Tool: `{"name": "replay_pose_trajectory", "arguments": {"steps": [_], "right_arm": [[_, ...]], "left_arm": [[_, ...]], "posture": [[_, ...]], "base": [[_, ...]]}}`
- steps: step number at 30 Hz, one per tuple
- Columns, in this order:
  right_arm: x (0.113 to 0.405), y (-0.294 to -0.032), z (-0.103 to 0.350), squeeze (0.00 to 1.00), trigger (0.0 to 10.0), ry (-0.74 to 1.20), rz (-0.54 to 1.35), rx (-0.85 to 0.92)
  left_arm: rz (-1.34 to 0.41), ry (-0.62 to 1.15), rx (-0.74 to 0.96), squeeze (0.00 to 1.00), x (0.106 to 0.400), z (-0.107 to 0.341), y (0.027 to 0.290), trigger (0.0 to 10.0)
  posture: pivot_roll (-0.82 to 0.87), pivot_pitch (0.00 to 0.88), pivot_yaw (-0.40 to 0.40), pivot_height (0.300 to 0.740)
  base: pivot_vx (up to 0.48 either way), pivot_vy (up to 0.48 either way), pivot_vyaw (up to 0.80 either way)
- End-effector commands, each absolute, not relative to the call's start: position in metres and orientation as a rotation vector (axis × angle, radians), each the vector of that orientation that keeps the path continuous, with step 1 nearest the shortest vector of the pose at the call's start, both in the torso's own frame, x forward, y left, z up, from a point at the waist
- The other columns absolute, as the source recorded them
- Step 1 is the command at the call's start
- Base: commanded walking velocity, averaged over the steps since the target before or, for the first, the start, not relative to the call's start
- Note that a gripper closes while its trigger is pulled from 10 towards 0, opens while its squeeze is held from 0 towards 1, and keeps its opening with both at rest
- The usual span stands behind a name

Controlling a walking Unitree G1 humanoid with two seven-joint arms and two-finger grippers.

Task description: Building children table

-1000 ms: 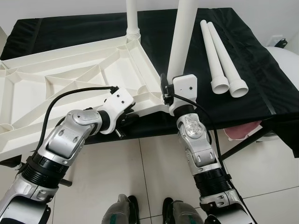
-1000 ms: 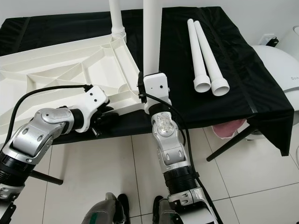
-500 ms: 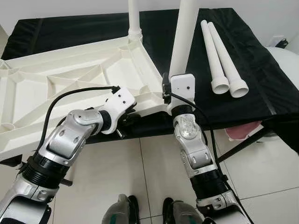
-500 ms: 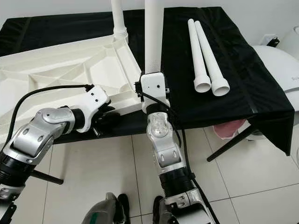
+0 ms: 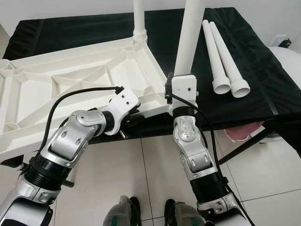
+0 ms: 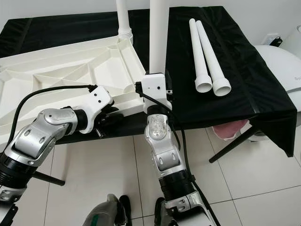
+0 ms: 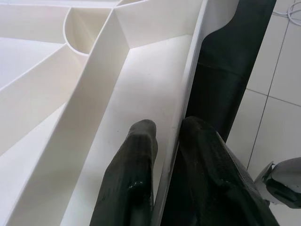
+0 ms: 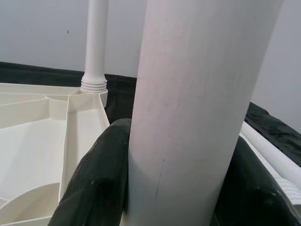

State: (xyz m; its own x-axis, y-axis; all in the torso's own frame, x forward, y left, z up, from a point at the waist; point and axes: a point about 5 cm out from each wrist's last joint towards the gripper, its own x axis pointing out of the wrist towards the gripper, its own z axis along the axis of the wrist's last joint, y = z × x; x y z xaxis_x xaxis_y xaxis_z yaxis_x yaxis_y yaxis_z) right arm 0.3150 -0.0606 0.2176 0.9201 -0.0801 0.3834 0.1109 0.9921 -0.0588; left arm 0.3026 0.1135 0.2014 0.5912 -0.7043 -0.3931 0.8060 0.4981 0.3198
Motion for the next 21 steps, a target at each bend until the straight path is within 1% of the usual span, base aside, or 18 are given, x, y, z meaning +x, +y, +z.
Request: {"name": "replay_pose_trajectory", "arguments": {"steps": [1,9,12,13,14,16,21], "right_arm": [[0.318,-0.08,0.197,0.0,10.0,-0.275,-0.264,-0.091],[0.316,-0.083,0.186,0.0,10.0,-0.26,-0.236,-0.08],[0.315,-0.083,0.186,0.0,10.0,-0.262,-0.236,-0.081],[0.315,-0.083,0.186,0.0,10.0,-0.263,-0.236,-0.082],[0.315,-0.083,0.186,0.0,10.0,-0.264,-0.233,-0.075],[0.315,-0.083,0.186,0.0,10.0,-0.264,-0.23,-0.069],[0.315,-0.083,0.189,0.0,10.0,-0.276,-0.224,-0.066]], "left_arm": [[-0.993,0.194,0.522,0.0,0.296,0.207,0.111,10.0],[-0.991,0.199,0.512,0.0,0.296,0.206,0.111,10.0],[-0.982,0.191,0.536,0.0,0.297,0.205,0.111,10.0],[-0.979,0.191,0.533,0.78,0.297,0.205,0.111,10.0],[-0.975,0.191,0.535,0.98,0.298,0.205,0.111,10.0],[-0.972,0.192,0.535,1.0,0.298,0.205,0.111,10.0],[-0.946,0.196,0.557,0.98,0.302,0.204,0.113,10.0]], "posture": [[-0.05,0.181,0.025,0.74],[-0.06,0.183,0.026,0.74],[-0.06,0.182,0.027,0.74],[-0.06,0.183,0.028,0.74],[-0.06,0.183,0.028,0.74],[-0.06,0.183,0.028,0.74],[-0.07,0.182,0.028,0.74]], "base": [[0.0,0.0,0.0],[0.0,0.0,0.0],[0.0,0.0,0.0],[0.0,0.0,0.0],[0.0,0.0,0.0],[0.0,0.0,0.0],[0.0,0.0,0.0]]}}
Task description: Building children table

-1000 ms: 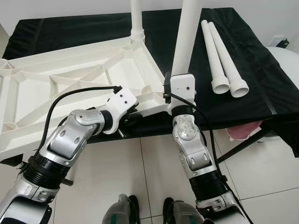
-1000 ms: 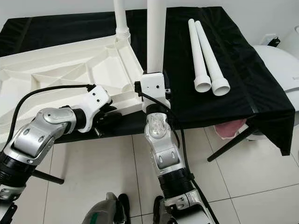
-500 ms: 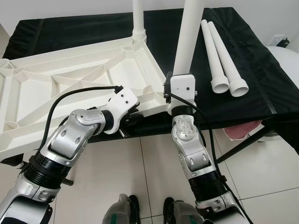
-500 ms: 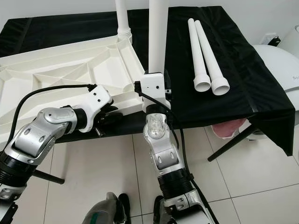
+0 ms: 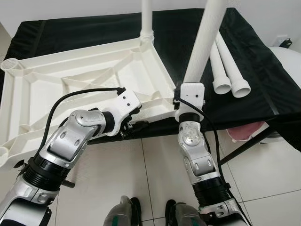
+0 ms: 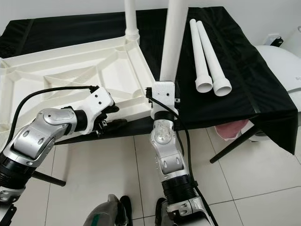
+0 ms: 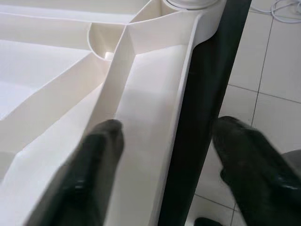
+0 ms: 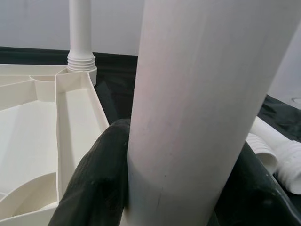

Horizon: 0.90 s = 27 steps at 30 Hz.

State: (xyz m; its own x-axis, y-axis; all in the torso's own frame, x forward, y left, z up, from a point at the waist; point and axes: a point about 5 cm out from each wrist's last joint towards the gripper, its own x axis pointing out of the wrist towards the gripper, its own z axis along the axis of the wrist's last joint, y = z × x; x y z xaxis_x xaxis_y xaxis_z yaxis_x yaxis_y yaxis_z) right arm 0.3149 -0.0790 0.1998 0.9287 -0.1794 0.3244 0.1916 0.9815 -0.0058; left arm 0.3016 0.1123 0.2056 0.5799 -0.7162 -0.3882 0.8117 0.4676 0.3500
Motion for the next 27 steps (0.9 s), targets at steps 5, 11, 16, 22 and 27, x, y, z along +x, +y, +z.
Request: {"name": "replay_pose_trajectory", "arguments": {"steps": [5,11,16,22,27], "right_arm": [[0.316,-0.084,0.189,0.0,10.0,-0.281,-0.226,-0.06],[0.317,-0.084,0.19,0.0,10.0,-0.281,-0.223,-0.056],[0.319,-0.088,0.192,1.0,10.0,-0.286,-0.241,-0.045],[0.322,-0.091,0.192,0.0,10.0,-0.279,-0.231,-0.049],[0.325,-0.094,0.194,0.44,10.0,-0.281,-0.204,-0.036]], "left_arm": [[-0.946,0.196,0.564,0.0,0.302,0.204,0.112,10.0],[-0.938,0.195,0.565,0.0,0.304,0.205,0.113,10.0],[-0.922,0.194,0.555,0.0,0.307,0.207,0.114,10.0],[-0.92,0.195,0.558,0.0,0.307,0.207,0.115,10.0],[-0.908,0.19,0.555,0.0,0.308,0.208,0.116,10.0]], "posture": [[-0.07,0.18,0.03,0.74],[-0.07,0.175,0.033,0.74],[-0.07,0.175,0.033,0.74],[-0.07,0.175,0.034,0.74],[-0.07,0.177,0.033,0.74]], "base": [[0.0,0.0,0.0],[0.0,0.0,0.0],[0.0,0.0,0.0],[0.0,0.0,0.0],[0.0,0.0,0.0]]}}
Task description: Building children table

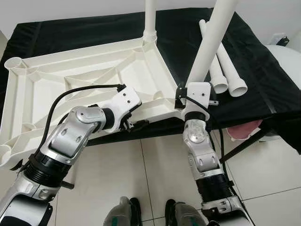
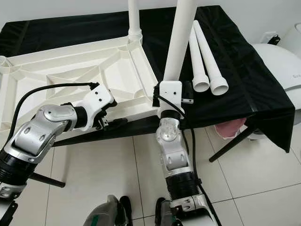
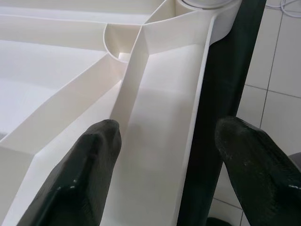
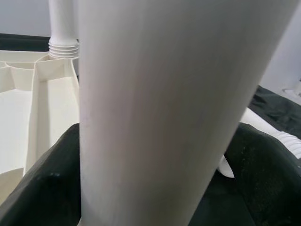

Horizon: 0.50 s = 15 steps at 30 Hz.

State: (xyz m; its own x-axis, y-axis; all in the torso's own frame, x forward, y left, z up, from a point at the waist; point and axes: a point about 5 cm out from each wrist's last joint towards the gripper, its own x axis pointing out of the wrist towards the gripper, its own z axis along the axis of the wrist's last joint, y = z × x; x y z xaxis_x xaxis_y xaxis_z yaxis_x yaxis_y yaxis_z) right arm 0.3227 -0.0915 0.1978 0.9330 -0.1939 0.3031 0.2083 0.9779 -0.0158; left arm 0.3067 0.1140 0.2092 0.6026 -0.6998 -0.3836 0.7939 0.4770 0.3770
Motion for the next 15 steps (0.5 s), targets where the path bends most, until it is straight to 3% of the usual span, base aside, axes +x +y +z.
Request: {"name": "replay_pose_trajectory", "arguments": {"steps": [1,15], "right_arm": [[0.325,-0.094,0.195,0.0,10.0,-0.279,-0.194,-0.034],[0.331,-0.105,0.205,0.0,10.0,-0.328,0.094,0.06]], "left_arm": [[-0.906,0.19,0.553,0.0,0.308,0.208,0.117,10.0],[-0.915,0.181,0.525,0.0,0.307,0.209,0.111,10.0]], "posture": [[-0.07,0.177,0.033,0.74],[-0.07,0.181,0.03,0.74]], "base": [[0.0,0.0,0.0],[0.0,0.0,0.0]]}}
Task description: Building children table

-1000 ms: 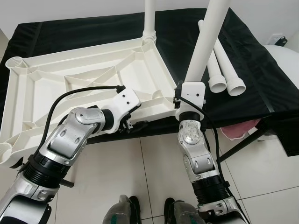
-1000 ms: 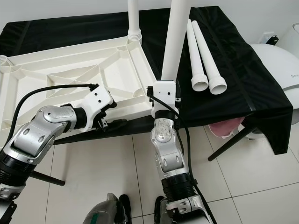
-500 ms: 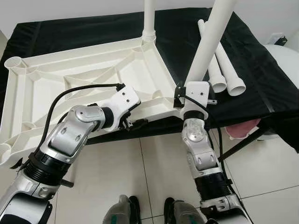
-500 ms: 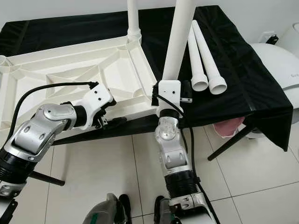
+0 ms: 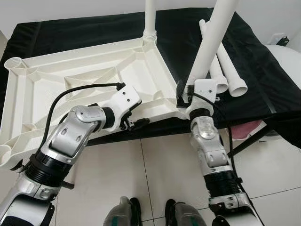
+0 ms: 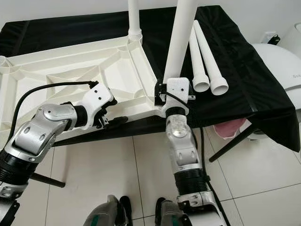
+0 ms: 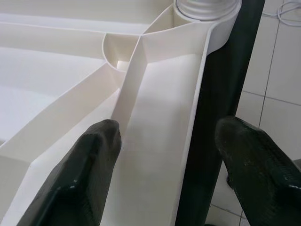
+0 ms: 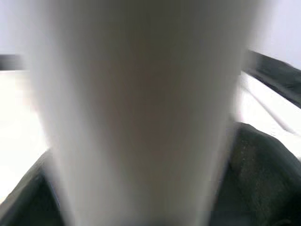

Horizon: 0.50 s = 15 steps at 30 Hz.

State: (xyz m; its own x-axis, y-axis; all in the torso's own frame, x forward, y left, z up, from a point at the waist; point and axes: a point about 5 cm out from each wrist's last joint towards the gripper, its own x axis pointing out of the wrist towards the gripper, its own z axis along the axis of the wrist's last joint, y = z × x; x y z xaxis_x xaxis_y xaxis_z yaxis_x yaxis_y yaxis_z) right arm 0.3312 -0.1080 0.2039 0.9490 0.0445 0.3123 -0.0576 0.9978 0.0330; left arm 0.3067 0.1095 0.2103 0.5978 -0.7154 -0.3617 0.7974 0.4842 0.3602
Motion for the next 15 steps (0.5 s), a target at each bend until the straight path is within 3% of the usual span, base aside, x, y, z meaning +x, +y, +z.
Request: {"name": "replay_pose_trajectory", "arguments": {"steps": [1,15], "right_arm": [[0.331,-0.107,0.207,0.0,10.0,-0.336,0.14,0.056],[0.331,-0.129,0.222,0.0,10.0,-0.396,0.368,0.003]], "left_arm": [[-0.919,0.177,0.521,0.0,0.306,0.21,0.109,10.0],[-0.933,0.179,0.488,0.0,0.302,0.207,0.096,10.0]], "posture": [[-0.07,0.181,0.029,0.74],[-0.07,0.182,0.025,0.74]], "base": [[0.0,0.0,0.0],[0.0,0.0,0.0]]}}
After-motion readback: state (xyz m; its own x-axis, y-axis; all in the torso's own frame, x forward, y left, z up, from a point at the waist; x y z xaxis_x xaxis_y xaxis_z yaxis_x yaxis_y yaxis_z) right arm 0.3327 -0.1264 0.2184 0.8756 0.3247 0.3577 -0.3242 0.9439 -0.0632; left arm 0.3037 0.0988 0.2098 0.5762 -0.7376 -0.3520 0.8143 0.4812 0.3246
